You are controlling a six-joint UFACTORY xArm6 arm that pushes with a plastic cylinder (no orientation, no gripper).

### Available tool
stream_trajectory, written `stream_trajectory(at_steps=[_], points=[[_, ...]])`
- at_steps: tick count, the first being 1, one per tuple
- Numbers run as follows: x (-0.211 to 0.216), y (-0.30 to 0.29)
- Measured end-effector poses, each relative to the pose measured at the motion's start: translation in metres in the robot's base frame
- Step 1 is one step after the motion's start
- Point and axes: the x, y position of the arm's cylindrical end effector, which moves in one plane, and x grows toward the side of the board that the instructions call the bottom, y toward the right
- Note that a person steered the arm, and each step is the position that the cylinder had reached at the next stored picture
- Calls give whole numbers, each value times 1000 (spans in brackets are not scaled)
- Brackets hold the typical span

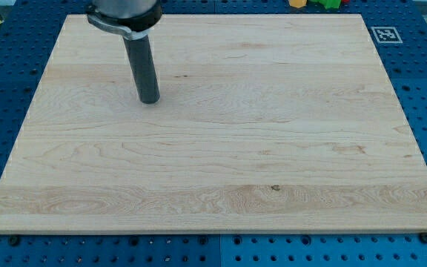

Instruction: Point your arm at bottom center

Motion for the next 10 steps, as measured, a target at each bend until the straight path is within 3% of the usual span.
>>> stream_trajectory(at_steps=[1,2,3,4,6,8,9,10], points=[[121,3],[131,4],[3,23],[-66,39],[162,59],[-42,64],[66,87],[94,55]])
